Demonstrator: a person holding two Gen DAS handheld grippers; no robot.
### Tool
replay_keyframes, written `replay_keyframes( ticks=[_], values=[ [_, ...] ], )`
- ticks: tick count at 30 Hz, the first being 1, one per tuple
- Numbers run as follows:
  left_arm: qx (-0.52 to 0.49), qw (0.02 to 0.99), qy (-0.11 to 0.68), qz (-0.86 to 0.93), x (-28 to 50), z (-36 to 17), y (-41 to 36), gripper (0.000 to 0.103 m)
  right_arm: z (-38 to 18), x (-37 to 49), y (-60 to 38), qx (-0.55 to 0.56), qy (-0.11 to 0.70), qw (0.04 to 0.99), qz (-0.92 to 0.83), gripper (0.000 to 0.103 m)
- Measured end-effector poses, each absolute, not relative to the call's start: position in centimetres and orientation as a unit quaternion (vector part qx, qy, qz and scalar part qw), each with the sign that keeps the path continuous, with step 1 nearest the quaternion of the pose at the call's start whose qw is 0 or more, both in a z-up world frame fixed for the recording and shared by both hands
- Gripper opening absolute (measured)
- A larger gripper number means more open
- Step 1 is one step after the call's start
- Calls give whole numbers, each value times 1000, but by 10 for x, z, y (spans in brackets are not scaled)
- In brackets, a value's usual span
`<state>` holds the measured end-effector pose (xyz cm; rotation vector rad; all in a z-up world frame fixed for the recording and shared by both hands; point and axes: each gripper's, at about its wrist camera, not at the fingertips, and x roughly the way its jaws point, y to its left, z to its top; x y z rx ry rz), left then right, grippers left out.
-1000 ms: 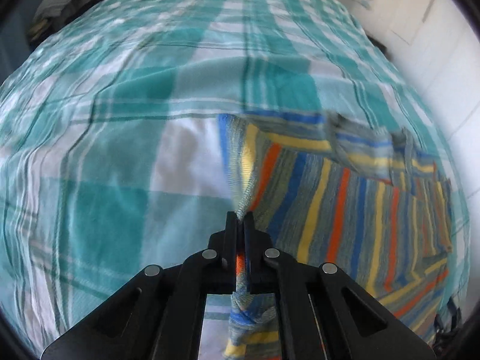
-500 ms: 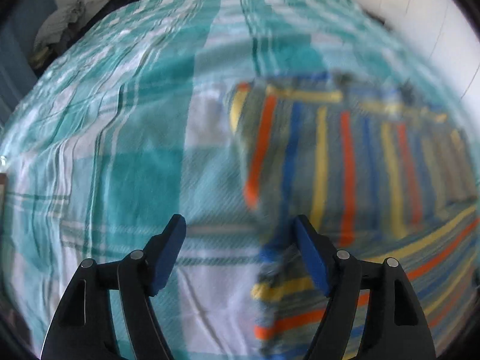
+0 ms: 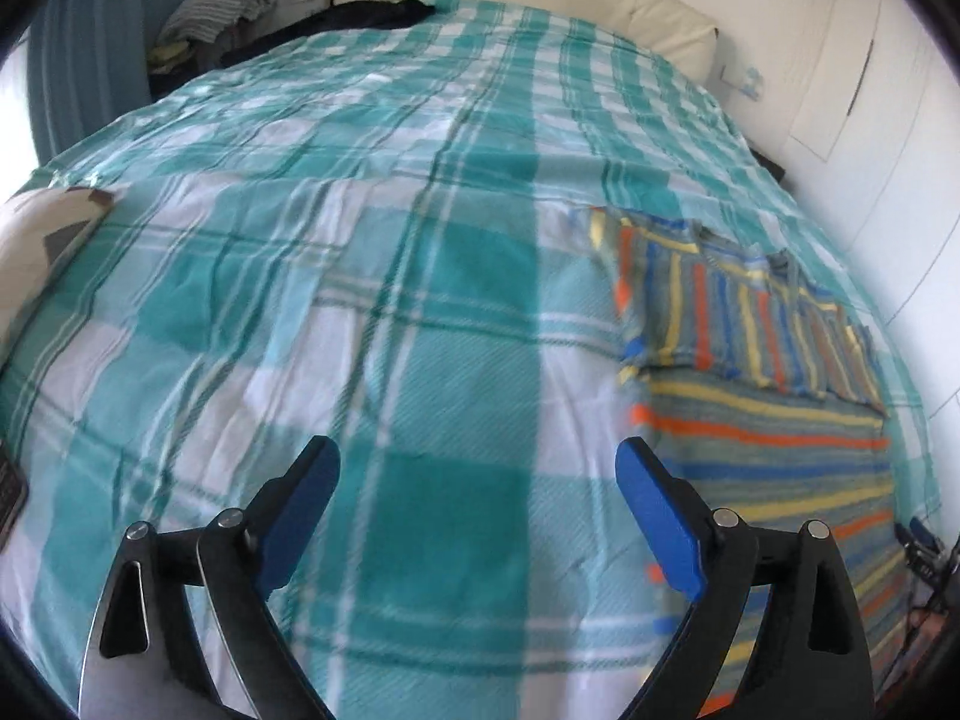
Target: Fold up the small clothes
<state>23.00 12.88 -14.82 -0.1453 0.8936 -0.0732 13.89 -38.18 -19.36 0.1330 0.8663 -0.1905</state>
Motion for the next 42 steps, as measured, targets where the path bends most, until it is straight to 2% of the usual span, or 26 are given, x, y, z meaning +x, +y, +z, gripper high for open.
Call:
replay_keyframes(
  ticks=[6, 7, 8, 11, 42],
  values=[
    [-78, 882, 465, -11, 209, -201, 153, 95, -194, 139, -382, 65, 419, 901, -92, 103],
    [-67, 885, 461, -16, 208, -204, 151, 100, -194, 139, -382, 65, 418, 901, -92, 103],
    [-56, 886, 460, -22, 208, -206, 146, 103, -194, 139, -382, 65, 419, 901, -92, 103],
    [-31, 890, 455, -13, 208, -208, 138, 103, -193, 139, -382, 66, 418, 902, -91, 103],
    [-29, 901, 433, -9, 196, -209, 142, 103, -193, 133, -383, 71, 414, 903, -90, 103]
  ],
)
